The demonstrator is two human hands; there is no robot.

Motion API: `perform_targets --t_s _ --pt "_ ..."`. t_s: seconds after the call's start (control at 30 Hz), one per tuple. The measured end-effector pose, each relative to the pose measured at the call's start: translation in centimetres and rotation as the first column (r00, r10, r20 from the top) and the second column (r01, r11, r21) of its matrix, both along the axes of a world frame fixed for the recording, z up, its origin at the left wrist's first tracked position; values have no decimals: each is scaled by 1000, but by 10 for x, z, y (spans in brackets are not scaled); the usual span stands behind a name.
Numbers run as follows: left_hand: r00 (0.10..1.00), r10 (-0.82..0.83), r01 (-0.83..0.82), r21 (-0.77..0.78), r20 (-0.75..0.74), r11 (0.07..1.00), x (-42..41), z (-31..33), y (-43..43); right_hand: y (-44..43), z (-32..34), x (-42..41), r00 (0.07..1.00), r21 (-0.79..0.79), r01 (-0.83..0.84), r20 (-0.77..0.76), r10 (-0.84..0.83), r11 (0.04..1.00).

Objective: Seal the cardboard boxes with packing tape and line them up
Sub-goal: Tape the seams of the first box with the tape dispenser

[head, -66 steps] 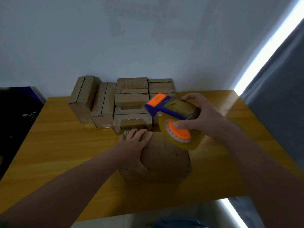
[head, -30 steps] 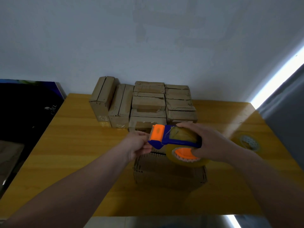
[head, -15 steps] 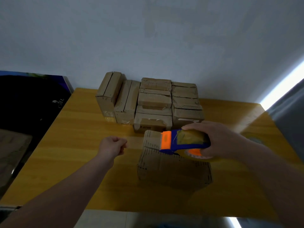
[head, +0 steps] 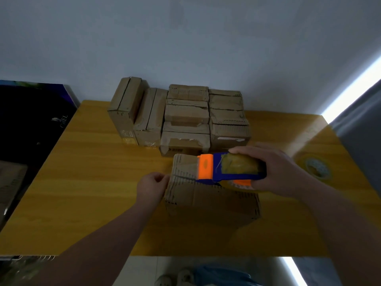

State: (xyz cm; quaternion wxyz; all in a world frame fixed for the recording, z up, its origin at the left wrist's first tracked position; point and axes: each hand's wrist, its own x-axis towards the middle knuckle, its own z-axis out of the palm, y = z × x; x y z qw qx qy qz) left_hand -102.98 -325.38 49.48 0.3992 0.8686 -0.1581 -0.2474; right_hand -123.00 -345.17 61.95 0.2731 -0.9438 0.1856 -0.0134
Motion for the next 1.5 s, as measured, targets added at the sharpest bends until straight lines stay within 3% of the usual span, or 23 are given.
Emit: perform_targets --t_s 0.13,0.17,0.23,0.27,0.33,0.4,0.57,0.63,0.67,0.7,0.73,0.8,0.9,1.0,1.17,1.5 --pt "996 -89 83 225 18 971 2 -4 4 0 -1 1 1000 9 17 24 -17 1000" --pt "996 -83 77 208 21 975 2 -1 5 1 -1 0 1000 3 15 22 -15 1000" --pt "997 13 -14 -9 -71 1000 0 6 4 1 -2 1 1000 -17 15 9 -15 1000" --pt "981 46 -74 -142 -190 987 -3 14 2 2 -2 1 1000 -27 17 4 -17 1000" --pt "907 -50 -83 -296 -418 952 -9 26 -3 3 -2 3 1000 -45 22 1 -22 999" --pt "857 -210 71 -297 -470 952 -16 29 -3 5 -3 5 1000 -56 18 8 -17 998" --pt "747 -328 251 -210 -578 945 -10 32 4 8 -3 6 1000 -68 23 21 -22 997" --pt "797 -405 398 -114 -448 910 -2 33 4 9 -1 6 999 -54 24 31 -22 998" --pt "840 -473 494 14 -266 869 1 36 2 9 -1 6 999 -49 25 34 -23 999" --pt "821 -567 570 165 -72 805 5 37 -1 9 0 6 999 -44 27 35 -26 999" --pt "742 -665 620 292 85 729 7 39 -4 9 -1 5 999 -42 31 31 -29 999" --pt "550 -811 682 454 200 574 11 44 -15 8 -1 5 999 -51 31 20 -30 998" --pt "406 -901 725 545 155 421 13 53 -31 9 0 4 1000 -60 26 5 -25 998" --pt "325 -935 728 594 140 342 13 60 -41 9 3 4 1000 -42 16 7 -15 999" --pt "245 -943 693 640 224 332 19 60 -39 8 8 9 1000 -43 -3 -11 2 999" --pt "164 -964 673 690 212 266 50 64 -29 13 18 21 986 -55 -117 -128 109 992"
